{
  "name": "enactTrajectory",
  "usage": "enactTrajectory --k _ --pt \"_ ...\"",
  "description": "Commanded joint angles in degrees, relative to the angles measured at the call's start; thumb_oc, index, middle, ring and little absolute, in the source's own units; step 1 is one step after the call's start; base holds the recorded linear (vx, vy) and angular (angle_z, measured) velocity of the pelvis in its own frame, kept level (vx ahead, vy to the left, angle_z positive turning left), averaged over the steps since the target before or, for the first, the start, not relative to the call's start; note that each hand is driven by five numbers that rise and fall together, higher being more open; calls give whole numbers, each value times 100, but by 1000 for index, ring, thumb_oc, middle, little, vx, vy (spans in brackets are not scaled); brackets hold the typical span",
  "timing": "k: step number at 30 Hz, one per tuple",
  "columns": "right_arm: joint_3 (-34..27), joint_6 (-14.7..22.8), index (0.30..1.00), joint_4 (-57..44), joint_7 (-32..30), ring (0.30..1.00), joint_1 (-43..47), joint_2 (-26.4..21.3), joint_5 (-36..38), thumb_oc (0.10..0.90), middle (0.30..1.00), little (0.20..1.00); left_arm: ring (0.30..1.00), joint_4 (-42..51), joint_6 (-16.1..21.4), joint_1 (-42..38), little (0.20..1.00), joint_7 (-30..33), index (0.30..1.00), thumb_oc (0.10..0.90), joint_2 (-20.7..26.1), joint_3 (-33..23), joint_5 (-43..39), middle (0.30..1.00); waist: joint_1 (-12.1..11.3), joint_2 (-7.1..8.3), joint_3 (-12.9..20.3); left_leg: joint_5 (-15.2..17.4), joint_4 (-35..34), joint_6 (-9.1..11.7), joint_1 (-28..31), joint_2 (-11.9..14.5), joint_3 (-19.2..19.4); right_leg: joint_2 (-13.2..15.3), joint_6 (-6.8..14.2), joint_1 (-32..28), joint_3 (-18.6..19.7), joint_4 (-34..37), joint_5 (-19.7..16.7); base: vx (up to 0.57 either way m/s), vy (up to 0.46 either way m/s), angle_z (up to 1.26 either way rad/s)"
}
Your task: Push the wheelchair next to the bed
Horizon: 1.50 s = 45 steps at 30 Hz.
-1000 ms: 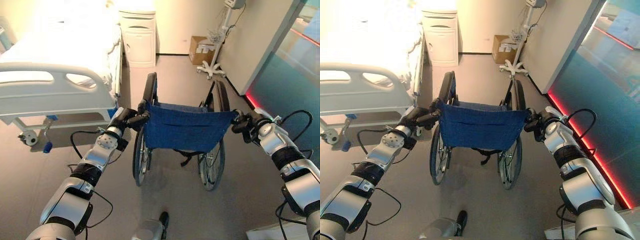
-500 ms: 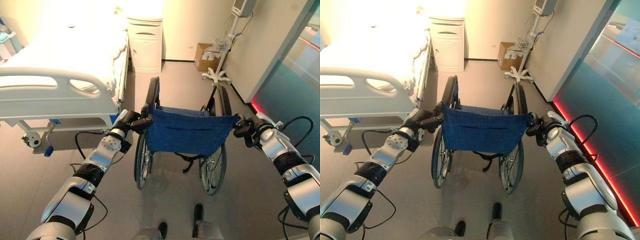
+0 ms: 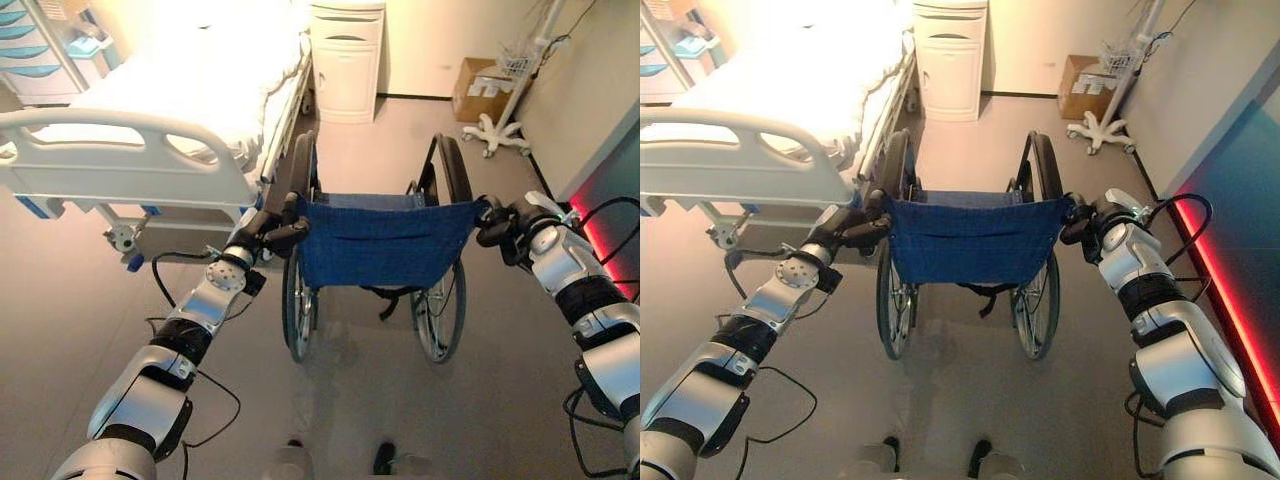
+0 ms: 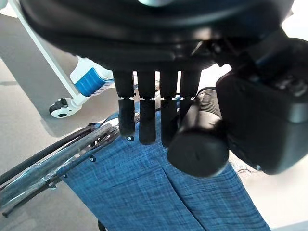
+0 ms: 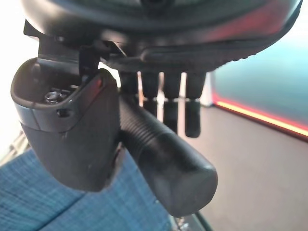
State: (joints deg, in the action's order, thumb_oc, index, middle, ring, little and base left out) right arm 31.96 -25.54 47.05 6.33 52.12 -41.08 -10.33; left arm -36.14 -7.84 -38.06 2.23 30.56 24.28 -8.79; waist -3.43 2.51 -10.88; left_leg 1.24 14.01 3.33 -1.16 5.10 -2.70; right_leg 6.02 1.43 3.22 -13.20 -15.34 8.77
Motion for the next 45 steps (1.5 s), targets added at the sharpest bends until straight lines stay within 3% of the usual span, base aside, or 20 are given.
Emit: enactTrajectory --k 1,3,4,6,7,10,12,14,15,18,19,23,25,27,29,32,35,39,43,45 --pt "527 776 300 -652 592 300 -226 647 255 400 300 300 300 -286 136 22 300 13 300 400 -276 338 316 300 217 84 -22 -961 1197 72 217 415 16 -45 -111 -121 215 473 -526 343 -257 18" --pt "510 714 300 -643 485 300 -280 670 314 400 300 300 300 -241 148 29 300 -29 300 400 -278 333 352 300 64 141 -165 -738 1465 -76 -364 34 -63 -121 -128 -337 324 510 -489 325 -244 18" --pt "517 692 300 -544 368 300 -258 771 389 400 300 300 300 -245 134 16 300 -20 300 400 -271 329 417 300 -114 135 -352 -554 1445 -184 -900 -374 -20 -291 -144 -578 441 554 -435 388 -206 4" --pt "534 701 300 -409 355 300 -188 895 433 400 300 300 300 -320 104 -8 300 68 300 400 -279 336 344 300 -256 -12 -538 -659 809 -144 -1164 -510 307 -589 -143 -939 507 642 -324 473 -108 -14" --pt "517 679 300 -358 365 300 -199 971 460 400 300 300 300 -356 103 -1 300 102 300 400 -278 355 286 300 -359 -133 -574 -878 261 -81 -1367 -648 427 -783 -142 -1144 583 671 -289 534 -13 -36" --pt "487 684 300 -380 583 300 -253 1029 494 400 300 300 300 -290 6 176 300 216 300 400 -207 339 246 300 -721 -269 -576 -1466 -898 21 -1663 -918 262 -1080 -115 -1705 1096 791 -164 564 20 -68" --pt "479 763 300 -398 816 300 -251 991 415 400 300 300 300 -219 -135 338 300 229 300 400 -183 234 276 300 -818 -256 -490 -1360 -1150 -27 -1568 -946 434 -1035 -60 -1863 1111 785 -43 530 157 -101" --pt "469 863 300 -389 947 300 -307 994 315 400 300 300 300 -226 -226 455 300 266 300 400 -184 152 261 300 -816 -214 -362 -1108 -971 -147 -1443 -937 638 -924 18 -1888 987 727 5 484 223 -79" --pt "453 915 300 -345 998 300 -447 1071 286 400 300 300 300 -327 -302 569 300 307 300 400 -198 108 156 300 -816 -138 -212 -800 -781 -288 -1334 -919 668 -772 105 -1928 859 650 30 596 250 -64" --pt "348 952 300 -381 1065 300 -729 1129 138 400 300 300 300 -433 -316 735 300 284 300 400 -216 6 179 300 -832 51 -71 -513 -561 -460 -1208 -1011 617 -486 385 -1866 695 377 -465 558 219 -43" --pt "307 1019 300 -367 1022 300 -894 1145 122 400 300 300 300 -430 -344 871 300 286 300 400 -238 -42 241 300 -855 138 34 -482 -653 -535 -1000 -1068 556 -291 639 -1782 622 155 -954 442 158 -4" --pt "274 1160 300 -202 861 300 -936 1277 54 400 300 300 300 -513 -282 982 300 428 300 400 -343 -51 373 300 -1007 201 215 -472 -789 -630 -918 -1116 469 -45 783 -1860 587 -130 -1321 460 129 -7" --pt "224 1381 300 152 597 300 -929 1323 156 400 300 300 300 -583 -191 928 300 426 300 400 -436 40 515 300 -1082 182 308 -366 -828 -786 -882 -1182 263 -129 808 -1736 750 -896 -1683 392 80 -43" --pt "171 1430 300 263 532 300 -945 1286 245 400 300 300 300 -584 -90 880 300 398 300 400 -427 114 576 300 -1067 190 326 -295 -816 -857 -830 -1265 118 -271 869 -1485 909 -1291 -1995 309 33 2" --pt "184 1378 300 293 496 300 -958 1262 283 400 300 300 300 -500 -120 849 300 396 300 400 -397 186 668 300 -962 184 303 -191 -766 -886 -647 -1308 -12 -229 830 -1084 886 -1326 -2005 456 1 43" --pt "283 1148 300 159 448 300 -888 1203 352 400 300 300 300 -452 -237 795 300 236 300 400 -318 291 854 300 -555 -17 159 23 -751 -869 -114 -1220 -419 -350 643 207 925 -998 -1692 453 -27 10" --pt "321 808 300 -66 487 300 -777 1069 455 400 300 300 300 -413 -104 635 300 188 300 400 -154 346 608 300 -124 25 -28 461 -662 -908 358 -1398 -807 -267 627 969 1093 -104 -1837 438 -71 49" --pt "316 668 300 -210 481 300 -726 939 468 400 300 300 300 -324 -35 397 300 236 300 400 -142 350 301 300 161 16 -66 918 -560 -776 869 -1341 -1117 -53 678 1140 1161 1135 -1857 498 -210 107" --pt "277 482 300 -174 711 300 -416 880 458 400 300 300 300 -216 -24 370 300 81 300 400 -205 231 391 300 131 118 95 1259 -189 -542 1026 -1106 -1033 50 601 775 1132 936 -1667 414 -343 51" --pt "274 381 300 -231 837 300 -422 887 467 400 300 300 300 -161 -83 445 300 45 300 400 -187 206 293 300 172 70 120 944 121 -375 1093 -820 -954 -58 483 685 1061 620 -1407 457 -313 31"
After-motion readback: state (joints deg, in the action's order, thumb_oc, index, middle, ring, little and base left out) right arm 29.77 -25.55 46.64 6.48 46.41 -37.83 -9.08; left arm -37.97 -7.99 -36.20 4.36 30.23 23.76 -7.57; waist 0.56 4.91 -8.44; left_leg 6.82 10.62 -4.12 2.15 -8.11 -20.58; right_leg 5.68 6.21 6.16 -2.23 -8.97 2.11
